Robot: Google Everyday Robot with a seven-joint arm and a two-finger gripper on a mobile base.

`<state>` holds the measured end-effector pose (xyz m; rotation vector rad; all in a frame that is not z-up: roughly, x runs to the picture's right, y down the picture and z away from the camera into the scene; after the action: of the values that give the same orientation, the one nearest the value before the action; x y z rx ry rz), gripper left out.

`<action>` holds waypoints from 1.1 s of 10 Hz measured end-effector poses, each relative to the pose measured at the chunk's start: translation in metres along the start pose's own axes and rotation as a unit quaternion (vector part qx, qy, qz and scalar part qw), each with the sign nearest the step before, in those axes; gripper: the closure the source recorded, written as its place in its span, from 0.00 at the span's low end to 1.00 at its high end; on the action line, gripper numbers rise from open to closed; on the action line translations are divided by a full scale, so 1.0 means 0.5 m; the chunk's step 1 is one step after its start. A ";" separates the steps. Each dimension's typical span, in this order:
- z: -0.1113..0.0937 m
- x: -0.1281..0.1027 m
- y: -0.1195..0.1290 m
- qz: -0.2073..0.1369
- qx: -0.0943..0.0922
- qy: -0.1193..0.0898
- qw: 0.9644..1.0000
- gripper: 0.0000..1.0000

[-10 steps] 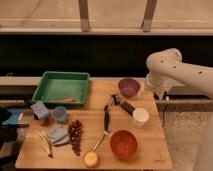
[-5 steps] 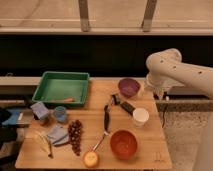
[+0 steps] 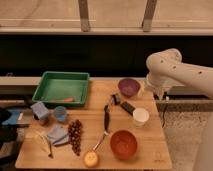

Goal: Place banana in plastic cup

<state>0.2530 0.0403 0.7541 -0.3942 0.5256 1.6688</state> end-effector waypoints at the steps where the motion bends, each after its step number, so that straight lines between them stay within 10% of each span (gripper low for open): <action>1: 0.000 0.000 0.000 0.000 0.000 0.000 1.000 0.30; 6: -0.013 -0.004 0.014 -0.024 0.004 -0.013 1.000 0.30; 11: -0.028 -0.040 0.227 -0.127 -0.003 -0.023 0.992 0.30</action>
<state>0.1440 0.0031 0.7667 -0.4080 0.4178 1.4308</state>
